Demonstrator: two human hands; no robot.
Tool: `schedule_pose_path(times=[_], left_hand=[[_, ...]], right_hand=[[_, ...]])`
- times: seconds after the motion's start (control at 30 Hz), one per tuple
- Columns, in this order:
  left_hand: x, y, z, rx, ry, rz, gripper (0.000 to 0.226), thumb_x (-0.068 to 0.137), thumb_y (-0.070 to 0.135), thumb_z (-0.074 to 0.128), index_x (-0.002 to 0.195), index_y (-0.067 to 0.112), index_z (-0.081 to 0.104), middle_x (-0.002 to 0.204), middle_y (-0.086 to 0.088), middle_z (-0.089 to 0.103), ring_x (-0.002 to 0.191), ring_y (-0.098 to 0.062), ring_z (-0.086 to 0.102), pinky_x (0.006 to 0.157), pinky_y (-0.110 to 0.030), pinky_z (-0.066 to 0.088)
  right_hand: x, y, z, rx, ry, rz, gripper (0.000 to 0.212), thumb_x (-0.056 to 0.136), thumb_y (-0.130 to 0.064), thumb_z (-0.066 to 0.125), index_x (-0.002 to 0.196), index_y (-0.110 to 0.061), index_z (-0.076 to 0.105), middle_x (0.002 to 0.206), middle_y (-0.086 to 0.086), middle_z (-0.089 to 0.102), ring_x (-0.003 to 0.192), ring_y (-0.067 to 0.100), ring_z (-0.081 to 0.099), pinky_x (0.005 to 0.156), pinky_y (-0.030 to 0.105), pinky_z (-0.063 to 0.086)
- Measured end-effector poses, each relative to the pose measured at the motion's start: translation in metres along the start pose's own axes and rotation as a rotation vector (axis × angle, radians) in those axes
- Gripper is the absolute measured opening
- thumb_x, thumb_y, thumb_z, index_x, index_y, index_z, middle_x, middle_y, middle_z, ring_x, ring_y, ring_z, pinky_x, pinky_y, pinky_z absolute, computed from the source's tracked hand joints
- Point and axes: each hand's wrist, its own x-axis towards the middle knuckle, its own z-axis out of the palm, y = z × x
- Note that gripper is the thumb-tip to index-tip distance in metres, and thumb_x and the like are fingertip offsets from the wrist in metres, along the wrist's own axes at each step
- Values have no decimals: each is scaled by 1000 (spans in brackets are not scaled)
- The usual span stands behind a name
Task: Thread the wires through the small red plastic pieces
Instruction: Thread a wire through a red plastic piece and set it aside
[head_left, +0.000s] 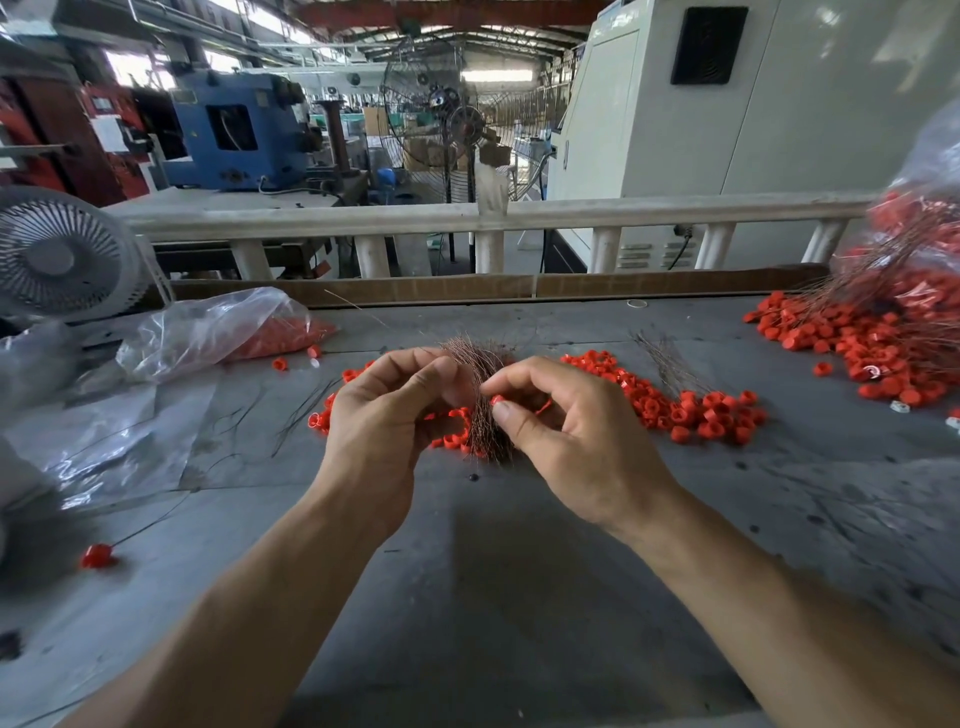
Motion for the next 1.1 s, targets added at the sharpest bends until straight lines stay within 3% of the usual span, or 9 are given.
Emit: schedule_pose_path(times=[0.13, 0.27, 0.6, 0.73, 0.83, 0.93, 1.1], left_hand=[[1, 1, -1, -8, 60, 12, 2, 88, 10, 69, 86, 11, 70, 85, -11, 72, 71, -17, 67, 64, -27, 59], [0, 0, -1, 22, 91, 8, 15, 92, 8, 68, 80, 14, 74, 84, -11, 72, 71, -17, 67, 65, -28, 58], [3, -1, -4, 87, 152, 24, 11, 94, 7, 67, 86, 12, 72, 84, -8, 75, 70, -16, 68, 60, -26, 58], [4, -1, -4, 104, 154, 4, 7, 95, 7, 66, 99, 9, 72, 84, -9, 76, 69, -17, 68, 60, -27, 59], [4, -3, -4, 183, 163, -7, 12, 98, 5, 62, 102, 7, 74, 84, -9, 76, 67, -17, 68, 59, -27, 57], [2, -2, -2, 241, 165, -1, 15, 99, 2, 60, 101, 6, 74, 82, -8, 75, 64, -16, 68, 58, -27, 57], [2, -3, -1, 334, 151, 9, 15, 98, 1, 60, 100, 5, 74, 86, -13, 75, 67, -18, 67, 58, -27, 57]], right_hand=[[0, 2, -2, -3, -21, 18, 15, 93, -11, 69, 98, -25, 74, 87, -11, 69, 82, 7, 65, 71, 15, 48], [0, 3, -1, -29, -31, 12, 17, 93, -12, 70, 98, -27, 74, 87, -14, 69, 84, 3, 65, 71, 10, 44], [1, 8, 0, -167, -22, -20, 15, 91, -17, 75, 99, -30, 73, 94, -15, 66, 91, 0, 62, 75, 5, 41], [6, 16, -10, -260, 97, 14, 14, 89, -16, 76, 100, -25, 75, 91, -14, 63, 83, -2, 58, 74, 4, 39], [12, 26, -27, -417, 224, 83, 12, 90, -16, 74, 100, -23, 75, 92, -12, 63, 78, 1, 57, 75, 15, 44], [17, 39, -54, -600, 319, 267, 11, 89, -18, 72, 97, -25, 74, 97, -5, 70, 88, 18, 66, 79, 28, 51], [17, 53, -92, -775, 304, 572, 14, 86, -19, 68, 95, -27, 75, 99, 2, 77, 94, 32, 71, 87, 42, 57]])
